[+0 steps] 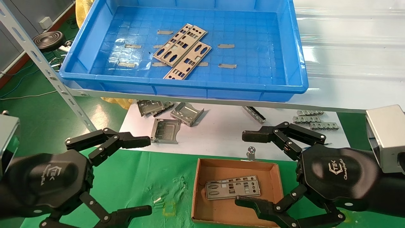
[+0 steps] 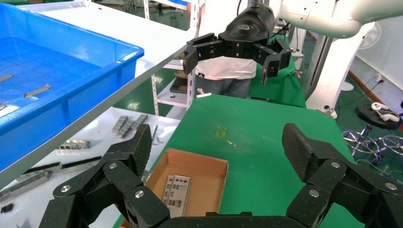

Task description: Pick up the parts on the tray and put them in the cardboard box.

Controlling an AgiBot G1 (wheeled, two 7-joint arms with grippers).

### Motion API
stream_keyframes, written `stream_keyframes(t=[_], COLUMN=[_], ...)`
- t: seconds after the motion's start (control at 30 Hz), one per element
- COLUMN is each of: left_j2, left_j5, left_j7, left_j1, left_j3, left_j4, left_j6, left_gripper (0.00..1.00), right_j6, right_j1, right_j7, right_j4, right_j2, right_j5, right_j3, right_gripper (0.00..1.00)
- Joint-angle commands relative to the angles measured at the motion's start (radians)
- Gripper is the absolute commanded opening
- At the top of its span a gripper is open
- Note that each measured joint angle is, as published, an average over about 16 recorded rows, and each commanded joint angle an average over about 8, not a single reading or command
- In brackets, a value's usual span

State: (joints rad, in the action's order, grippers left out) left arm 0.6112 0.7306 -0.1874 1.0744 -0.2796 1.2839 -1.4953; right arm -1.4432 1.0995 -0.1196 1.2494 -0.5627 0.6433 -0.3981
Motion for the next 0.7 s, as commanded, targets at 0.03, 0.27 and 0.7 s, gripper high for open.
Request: stream_keyframes(t=[0.03,0.27,0.7], left_j2=[0.0,0.0,0.0], left_j5=[0.0,0.0,0.0], left_j7=[0.0,0.0,0.0], left_j1=[0.0,0.0,0.0], left_j3=[0.0,0.0,0.0], left_j4=[0.0,0.0,0.0], left_j6=[0.0,0.0,0.0], left_gripper=[1.0,1.0,1.0], right_j6=[0.0,0.0,0.0], right_j1=[0.0,0.0,0.0], right_j7=[0.0,0.0,0.0], right_j4=[0.0,0.0,0.0], right_j2=[0.0,0.0,0.0], right_j5=[0.0,0.0,0.0], right_j3=[0.0,0.0,0.0], right_gripper=[1.0,1.0,1.0])
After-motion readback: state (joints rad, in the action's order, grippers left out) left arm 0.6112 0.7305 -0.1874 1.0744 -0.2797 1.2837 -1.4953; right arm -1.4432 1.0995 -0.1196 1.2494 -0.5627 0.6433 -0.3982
